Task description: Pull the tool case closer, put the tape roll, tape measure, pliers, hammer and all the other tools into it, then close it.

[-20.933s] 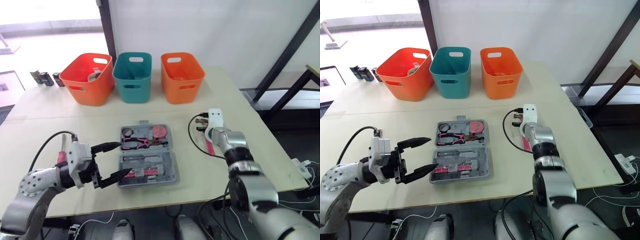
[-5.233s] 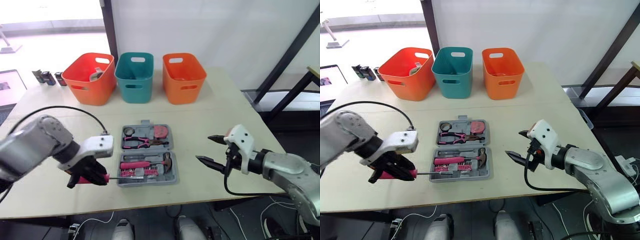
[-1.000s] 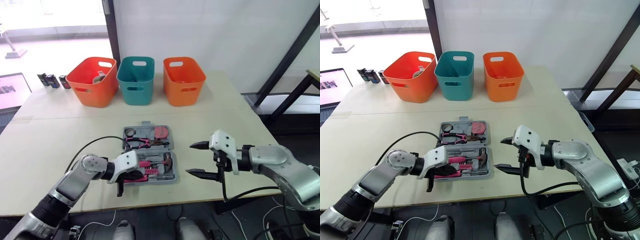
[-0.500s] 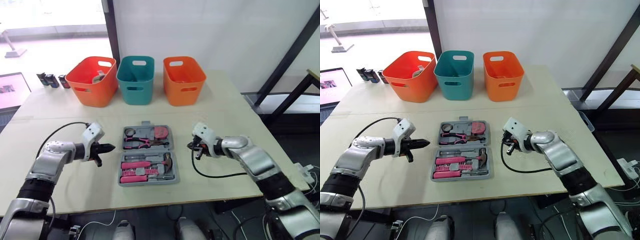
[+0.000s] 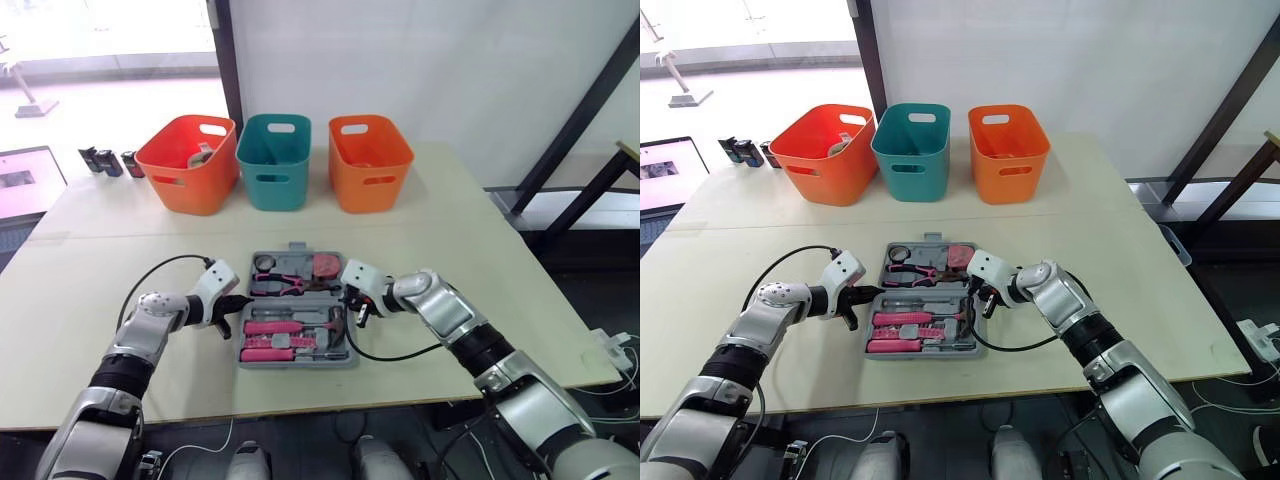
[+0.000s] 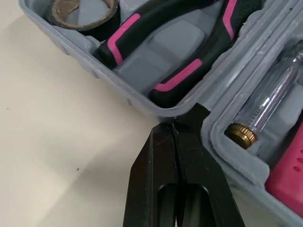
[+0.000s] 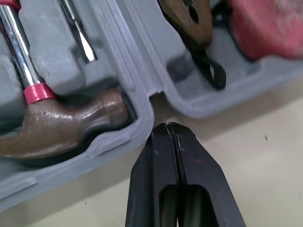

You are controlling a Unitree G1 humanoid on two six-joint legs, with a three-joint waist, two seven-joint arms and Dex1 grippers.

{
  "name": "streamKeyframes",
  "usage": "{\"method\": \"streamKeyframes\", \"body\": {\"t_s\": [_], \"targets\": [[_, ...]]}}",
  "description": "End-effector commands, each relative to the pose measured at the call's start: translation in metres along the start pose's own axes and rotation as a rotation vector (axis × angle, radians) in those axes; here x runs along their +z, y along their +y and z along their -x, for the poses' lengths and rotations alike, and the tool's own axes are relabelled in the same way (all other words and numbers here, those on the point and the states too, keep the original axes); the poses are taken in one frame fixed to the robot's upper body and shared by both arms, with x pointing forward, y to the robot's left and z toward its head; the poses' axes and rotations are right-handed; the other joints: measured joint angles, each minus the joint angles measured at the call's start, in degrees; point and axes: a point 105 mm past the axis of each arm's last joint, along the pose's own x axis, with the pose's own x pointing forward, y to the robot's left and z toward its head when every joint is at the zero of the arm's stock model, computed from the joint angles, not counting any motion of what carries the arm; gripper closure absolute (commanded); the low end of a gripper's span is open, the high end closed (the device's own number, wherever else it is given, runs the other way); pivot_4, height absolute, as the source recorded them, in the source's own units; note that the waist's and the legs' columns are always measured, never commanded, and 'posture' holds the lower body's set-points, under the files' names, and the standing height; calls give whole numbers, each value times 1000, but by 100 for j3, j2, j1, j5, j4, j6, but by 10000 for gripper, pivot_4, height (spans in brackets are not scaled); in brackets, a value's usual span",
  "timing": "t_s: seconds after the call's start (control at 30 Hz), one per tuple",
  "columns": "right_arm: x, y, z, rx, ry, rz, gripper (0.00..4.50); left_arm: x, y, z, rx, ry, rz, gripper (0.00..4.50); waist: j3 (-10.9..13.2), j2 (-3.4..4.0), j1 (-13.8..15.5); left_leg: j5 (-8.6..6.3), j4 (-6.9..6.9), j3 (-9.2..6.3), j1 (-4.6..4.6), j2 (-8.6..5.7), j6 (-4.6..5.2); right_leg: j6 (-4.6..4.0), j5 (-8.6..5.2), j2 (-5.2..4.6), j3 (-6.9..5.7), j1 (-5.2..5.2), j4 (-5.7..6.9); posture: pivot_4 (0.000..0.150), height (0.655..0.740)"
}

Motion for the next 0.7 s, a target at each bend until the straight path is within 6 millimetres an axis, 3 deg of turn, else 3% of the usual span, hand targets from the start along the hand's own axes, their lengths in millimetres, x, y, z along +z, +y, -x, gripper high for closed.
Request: {"method": "streamKeyframes", "body": {"t_s": [0.03, 0.13, 0.43, 0.7], "targets": [[23, 28, -8, 106, -48, 83, 44726, -12, -26, -9, -81, 28, -1, 45000, -1, 1, -9, 0, -2, 0, 1, 0, 0, 1, 0, 0, 0, 0, 0, 1500, 7400], [22, 46, -5, 163, -48, 105, 44726, -17, -33, -1, -85, 31, 23, 45000, -3, 4, -27, -1, -15, 0, 4, 0, 0, 9, -4, 0, 0, -3, 0, 1500, 7400], [13, 73, 7, 176, -42, 98, 44726, -38, -60, 27, -48, 58, 110, 45000, -8, 6, -90, -2, -81, 2, 23, 1, 1, 18, -24, -3, -3, -10, -5, 1500, 7400], [14, 64, 4, 129, -41, 80, 44726, -40, -68, 30, -15, 60, 161, 45000, -10, 2, -156, -3, -78, 3, 26, 0, 1, -5, -36, -6, -3, -8, -9, 1500, 7400]]}}
